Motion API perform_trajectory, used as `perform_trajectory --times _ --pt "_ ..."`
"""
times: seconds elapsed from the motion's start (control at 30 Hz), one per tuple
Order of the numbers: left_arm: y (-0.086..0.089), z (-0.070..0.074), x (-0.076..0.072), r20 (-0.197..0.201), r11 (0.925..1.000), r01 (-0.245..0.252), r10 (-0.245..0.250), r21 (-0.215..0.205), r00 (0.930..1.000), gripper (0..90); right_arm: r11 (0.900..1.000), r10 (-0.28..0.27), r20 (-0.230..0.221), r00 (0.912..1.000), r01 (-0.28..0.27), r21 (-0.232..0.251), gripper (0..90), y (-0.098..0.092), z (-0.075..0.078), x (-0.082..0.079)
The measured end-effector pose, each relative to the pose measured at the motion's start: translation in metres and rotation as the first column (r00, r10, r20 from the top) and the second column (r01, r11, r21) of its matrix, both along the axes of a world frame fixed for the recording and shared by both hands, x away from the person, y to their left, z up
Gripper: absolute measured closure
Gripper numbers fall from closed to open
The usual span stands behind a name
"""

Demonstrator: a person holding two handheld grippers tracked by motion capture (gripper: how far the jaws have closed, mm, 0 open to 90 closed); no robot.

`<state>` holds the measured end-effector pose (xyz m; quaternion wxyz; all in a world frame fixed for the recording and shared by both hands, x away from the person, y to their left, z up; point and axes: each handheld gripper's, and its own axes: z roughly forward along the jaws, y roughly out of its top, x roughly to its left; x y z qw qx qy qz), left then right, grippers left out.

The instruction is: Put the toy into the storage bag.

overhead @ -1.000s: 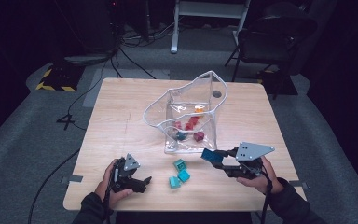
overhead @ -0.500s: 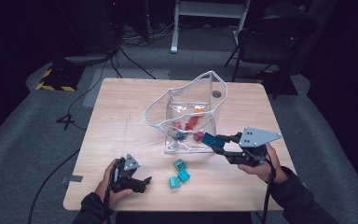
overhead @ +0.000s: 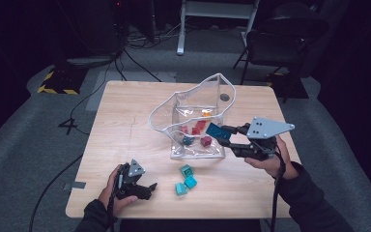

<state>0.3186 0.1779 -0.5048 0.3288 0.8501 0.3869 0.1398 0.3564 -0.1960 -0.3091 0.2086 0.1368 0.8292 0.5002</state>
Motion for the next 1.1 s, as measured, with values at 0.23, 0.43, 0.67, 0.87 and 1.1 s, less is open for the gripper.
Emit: perform_trajectory --times 0.23,0.43,0.67,0.87,1.1 --pt "0.0 0.0 0.0 0.0 1.0 0.0 0.0 0.0 1.0 5.4 1.0 -0.016 0.004 0.9999 0.016 0.002 59.7 0.001 0.009 0.009" --pt "0.0 0.0 0.0 0.0 1.0 0.0 0.0 0.0 1.0 5.5 0.999 -0.051 0.016 0.9985 0.051 0.003 59.8 0.002 0.016 0.025" --pt "0.0 0.0 0.0 0.0 1.0 0.0 0.0 0.0 1.0 5.4 0.994 -0.106 0.013 0.9942 0.106 0.008 59.8 0.006 0.026 0.052" --pt "0.0 0.0 0.0 0.0 1.0 0.0 0.0 0.0 1.0 5.5 0.987 -0.16 0.001 0.9871 0.16 0.005 59.7 0.009 0.029 0.07" --pt "0.0 0.0 0.0 0.0 1.0 0.0 0.0 0.0 1.0 5.4 0.983 -0.185 -0.01 0.9826 0.186 0.005 59.7 0.011 0.027 0.091"
